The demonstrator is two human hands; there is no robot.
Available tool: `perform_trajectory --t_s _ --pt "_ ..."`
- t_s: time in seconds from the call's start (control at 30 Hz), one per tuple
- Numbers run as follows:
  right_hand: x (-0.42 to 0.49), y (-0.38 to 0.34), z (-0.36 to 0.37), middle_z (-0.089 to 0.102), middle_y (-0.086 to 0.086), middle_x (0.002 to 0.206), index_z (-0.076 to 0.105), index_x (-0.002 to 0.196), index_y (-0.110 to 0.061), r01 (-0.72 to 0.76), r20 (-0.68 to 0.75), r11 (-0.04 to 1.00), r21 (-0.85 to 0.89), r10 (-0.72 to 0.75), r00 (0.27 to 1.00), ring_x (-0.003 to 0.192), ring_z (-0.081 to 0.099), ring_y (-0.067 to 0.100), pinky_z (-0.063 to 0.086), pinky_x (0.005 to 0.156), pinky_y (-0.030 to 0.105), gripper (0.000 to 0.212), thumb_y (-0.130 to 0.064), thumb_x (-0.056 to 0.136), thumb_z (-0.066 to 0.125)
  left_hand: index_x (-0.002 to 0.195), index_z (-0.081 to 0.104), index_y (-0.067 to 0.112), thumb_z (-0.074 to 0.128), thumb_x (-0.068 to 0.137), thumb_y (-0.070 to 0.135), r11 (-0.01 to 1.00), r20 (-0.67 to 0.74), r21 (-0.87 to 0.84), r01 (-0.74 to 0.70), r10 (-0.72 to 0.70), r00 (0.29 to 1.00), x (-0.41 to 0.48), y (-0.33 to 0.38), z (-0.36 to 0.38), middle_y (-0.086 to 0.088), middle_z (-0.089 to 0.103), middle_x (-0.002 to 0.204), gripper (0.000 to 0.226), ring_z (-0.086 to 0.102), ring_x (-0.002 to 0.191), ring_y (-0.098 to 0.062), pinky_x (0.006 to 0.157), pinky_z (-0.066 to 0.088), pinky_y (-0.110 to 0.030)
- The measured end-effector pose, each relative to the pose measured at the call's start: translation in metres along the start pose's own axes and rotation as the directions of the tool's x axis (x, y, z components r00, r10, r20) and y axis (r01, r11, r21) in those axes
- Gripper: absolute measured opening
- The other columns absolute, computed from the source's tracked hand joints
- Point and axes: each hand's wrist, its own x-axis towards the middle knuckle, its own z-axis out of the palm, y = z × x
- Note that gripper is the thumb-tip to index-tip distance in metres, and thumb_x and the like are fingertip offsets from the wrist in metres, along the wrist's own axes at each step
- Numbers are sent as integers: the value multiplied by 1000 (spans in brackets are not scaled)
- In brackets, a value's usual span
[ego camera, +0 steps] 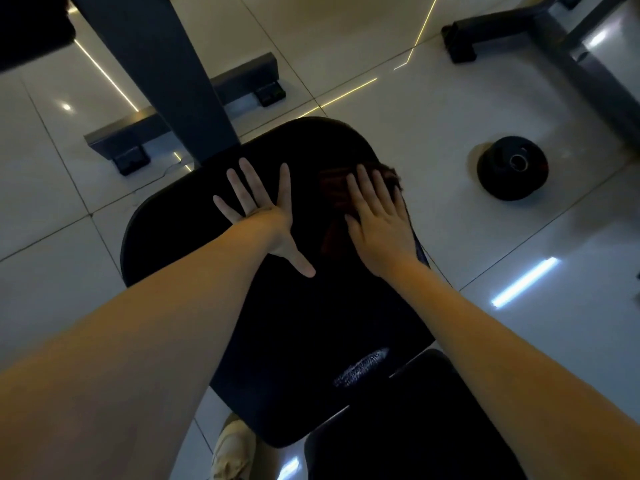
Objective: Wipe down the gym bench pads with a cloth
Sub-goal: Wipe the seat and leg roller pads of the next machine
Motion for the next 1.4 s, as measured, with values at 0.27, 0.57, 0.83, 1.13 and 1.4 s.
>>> perform_trajectory --t_s 0.27,0.57,0.83,1.13,1.4 --pt "-84 14 16 -5 -2 161 1 154 -21 -167 12 986 6 167 986 147 -12 14 -10 119 37 62 -45 98 14 119 -56 26 88 30 68 1000 20 -1 5 -5 1000 0 0 -3 -33 -62 116 175 -52 114 -53 97 -17 -74" --pt "108 -32 -21 -16 0 161 -8 154 -23 -208 3 978 -8 208 978 148 -15 22 -5 120 47 60 -44 103 17 119 -57 29 91 35 60 1000 30 -24 -1 1 1000 7 0 -1 -26 -68 105 173 -56 111 -49 97 -21 -71" --pt "81 -6 -20 -8 -1 162 -1 154 -23 -17 15 1000 -4 18 1000 149 -11 17 -2 121 41 59 -43 103 18 120 -56 28 91 38 60 999 20 -32 -25 25 999 4 0 -1 -26 -68 107 171 -56 110 -49 97 -20 -72" --pt "-106 35 19 10 1 162 12 154 -19 -68 10 997 32 67 998 149 -1 17 7 120 44 58 -46 102 13 124 -54 26 88 34 66 1000 9 -19 -10 10 1000 -1 1 -2 -31 -61 120 173 -50 116 -53 99 -15 -74" --pt "-55 9 8 -3 -3 162 3 154 -24 -149 -19 988 -44 148 989 149 -8 19 -5 120 42 61 -47 98 12 118 -56 27 89 32 66 999 5 -32 -7 7 1000 1 1 -2 -31 -61 119 173 -51 115 -53 98 -17 -74"
